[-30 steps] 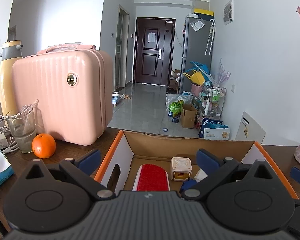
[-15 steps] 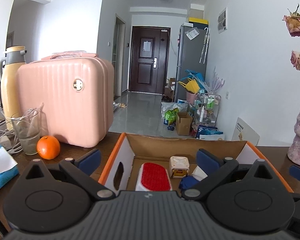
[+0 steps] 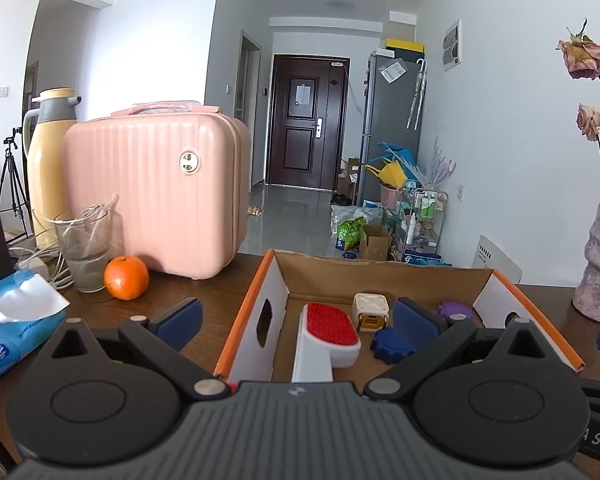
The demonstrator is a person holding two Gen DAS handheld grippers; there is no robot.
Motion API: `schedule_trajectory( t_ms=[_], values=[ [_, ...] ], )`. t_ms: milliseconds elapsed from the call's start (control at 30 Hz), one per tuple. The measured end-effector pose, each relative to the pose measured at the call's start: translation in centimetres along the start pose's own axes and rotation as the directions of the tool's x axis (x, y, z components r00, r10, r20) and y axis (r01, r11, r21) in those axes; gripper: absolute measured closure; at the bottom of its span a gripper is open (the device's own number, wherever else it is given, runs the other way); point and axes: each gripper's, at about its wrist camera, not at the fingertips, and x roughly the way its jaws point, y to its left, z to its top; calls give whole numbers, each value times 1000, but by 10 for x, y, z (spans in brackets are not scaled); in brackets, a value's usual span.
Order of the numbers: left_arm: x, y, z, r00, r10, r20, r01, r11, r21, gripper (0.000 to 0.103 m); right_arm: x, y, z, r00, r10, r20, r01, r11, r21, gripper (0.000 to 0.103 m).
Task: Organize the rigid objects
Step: 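Withdraw both tools from the box toward the round white container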
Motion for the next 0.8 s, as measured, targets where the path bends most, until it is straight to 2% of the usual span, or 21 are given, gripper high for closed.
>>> schedule_trajectory(
  t_ms=[800],
  values=[
    [-61, 24, -38, 999, -4, -46, 5, 999, 32, 0, -72, 12, -26, 1000, 1, -18, -1, 1000, -12, 0]
  ],
)
